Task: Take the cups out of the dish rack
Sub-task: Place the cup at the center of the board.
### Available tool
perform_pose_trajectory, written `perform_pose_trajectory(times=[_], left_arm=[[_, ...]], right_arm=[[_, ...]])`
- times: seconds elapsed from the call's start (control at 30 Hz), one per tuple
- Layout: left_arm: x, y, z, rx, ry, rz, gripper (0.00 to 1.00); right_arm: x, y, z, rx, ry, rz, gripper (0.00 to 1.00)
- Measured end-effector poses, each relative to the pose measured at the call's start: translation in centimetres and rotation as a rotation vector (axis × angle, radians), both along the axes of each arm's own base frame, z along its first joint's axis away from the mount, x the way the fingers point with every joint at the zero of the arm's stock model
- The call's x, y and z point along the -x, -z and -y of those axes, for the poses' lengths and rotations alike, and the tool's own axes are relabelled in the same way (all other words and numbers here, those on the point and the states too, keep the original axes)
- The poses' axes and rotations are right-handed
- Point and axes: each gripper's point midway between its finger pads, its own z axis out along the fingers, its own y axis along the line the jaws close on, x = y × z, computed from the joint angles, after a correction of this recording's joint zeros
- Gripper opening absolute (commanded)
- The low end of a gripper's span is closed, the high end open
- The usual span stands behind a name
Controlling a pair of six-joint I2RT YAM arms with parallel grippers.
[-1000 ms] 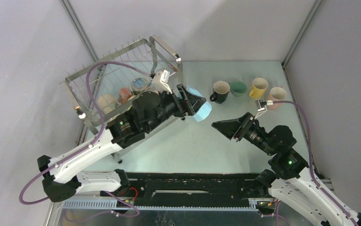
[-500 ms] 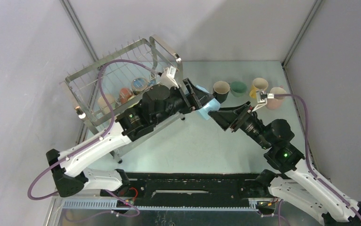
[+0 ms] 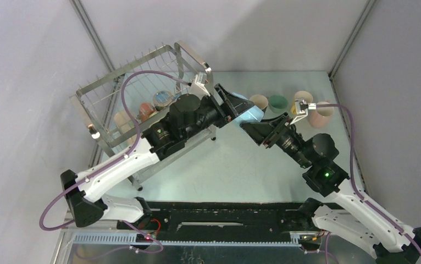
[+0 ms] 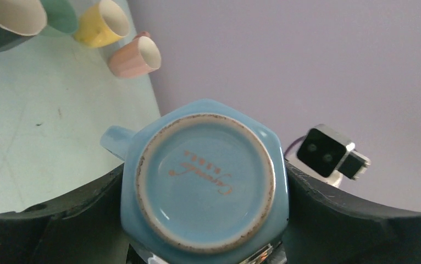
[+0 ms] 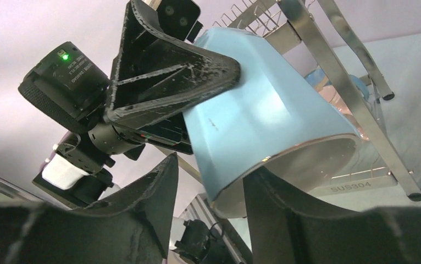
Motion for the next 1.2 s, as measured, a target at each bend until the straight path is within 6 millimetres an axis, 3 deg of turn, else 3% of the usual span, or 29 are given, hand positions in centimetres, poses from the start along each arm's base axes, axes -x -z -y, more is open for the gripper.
perform_pose_trajectory(times=[0.3,0.87,1.0,1.1,1.13,1.2], left_arm=[[0.2,-2.2,0.5,0.106,0.017,-0.004,0.17],[1.1,-2.1,1.3,0.175,0.072,-0.056,0.16],[1.3,-1.7,1.5,0.183,0.087,-0.069,0.16],[1.3,-1.8,1.5,0.200,0.088,-0.075,0.18],[1.3,-2.1,1.5,0.215,0.093,-0.077,0.22],[1.3,-2.3,1.5,0.225,0.090,-0.077,0.32]], right_arm=[[0.0,-0.9,-0.2,-0.034,-0.013,0.016,0.34],[0.0,-1.9,-0.3,-0.047,-0.016,0.044,0.43],[-0.1,-2.2,-0.4,-0.050,-0.016,0.048,0.30],[-0.1,-2.4,-0.4,-0.061,-0.021,0.044,0.05],[0.0,-2.6,-0.4,-0.069,-0.023,0.045,0.00],[-0.1,-2.9,-0.3,-0.068,-0.014,0.059,0.00]])
